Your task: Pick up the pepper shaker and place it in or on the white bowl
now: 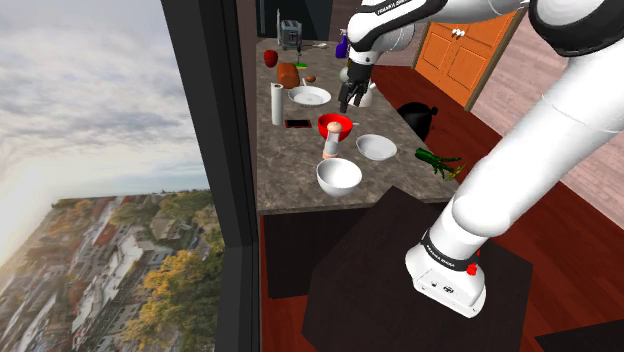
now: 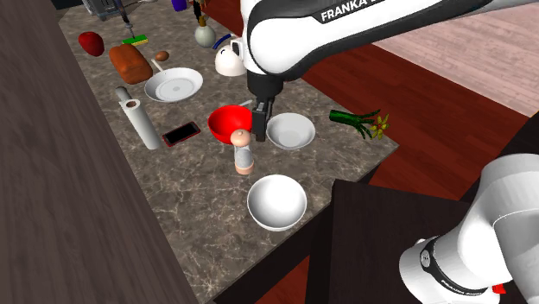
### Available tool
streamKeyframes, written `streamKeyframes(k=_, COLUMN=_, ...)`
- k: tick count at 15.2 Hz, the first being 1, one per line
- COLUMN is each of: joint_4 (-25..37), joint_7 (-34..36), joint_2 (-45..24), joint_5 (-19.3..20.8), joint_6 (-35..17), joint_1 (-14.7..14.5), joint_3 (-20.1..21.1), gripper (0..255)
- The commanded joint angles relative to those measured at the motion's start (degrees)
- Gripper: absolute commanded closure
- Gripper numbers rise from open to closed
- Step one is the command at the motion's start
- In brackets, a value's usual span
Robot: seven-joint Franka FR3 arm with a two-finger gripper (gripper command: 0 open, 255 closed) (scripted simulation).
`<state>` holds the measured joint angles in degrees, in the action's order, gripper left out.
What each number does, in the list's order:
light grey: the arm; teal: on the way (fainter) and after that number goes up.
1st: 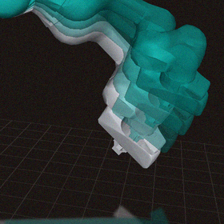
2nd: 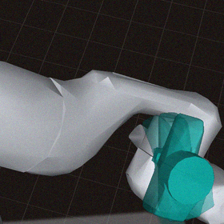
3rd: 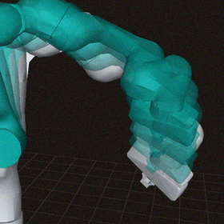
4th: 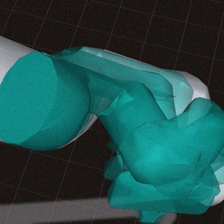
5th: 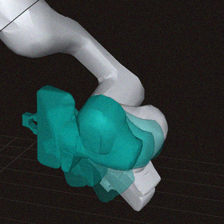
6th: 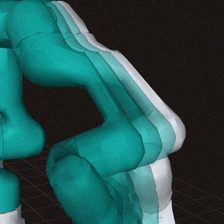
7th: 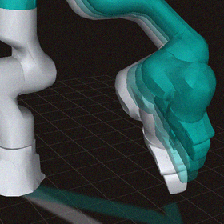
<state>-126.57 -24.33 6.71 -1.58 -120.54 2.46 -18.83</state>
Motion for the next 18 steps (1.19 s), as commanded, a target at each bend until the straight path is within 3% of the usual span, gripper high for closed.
streamKeyframes(k=1, joint_4=2.8, joint_7=-2.7, joint_2=-5.3, joint_5=-2.4, joint_6=-1.5, joint_1=0.3, joint_3=-1.1, gripper=0)
streamKeyframes(k=6, joint_4=10.7, joint_7=-9.3, joint_2=-17.3, joint_5=-8.4, joint_6=-2.6, joint_1=2.5, joint_3=-2.2, gripper=0)
streamKeyframes(k=12, joint_4=22.8, joint_7=-15.2, joint_2=-31.8, joint_5=-14.6, joint_6=-1.5, joint_1=7.1, joint_3=-1.2, gripper=0)
streamKeyframes(k=18, joint_4=21.6, joint_7=-15.8, joint_2=-33.7, joint_5=-15.7, joint_6=-4.6, joint_1=7.3, joint_3=-0.5, gripper=0)
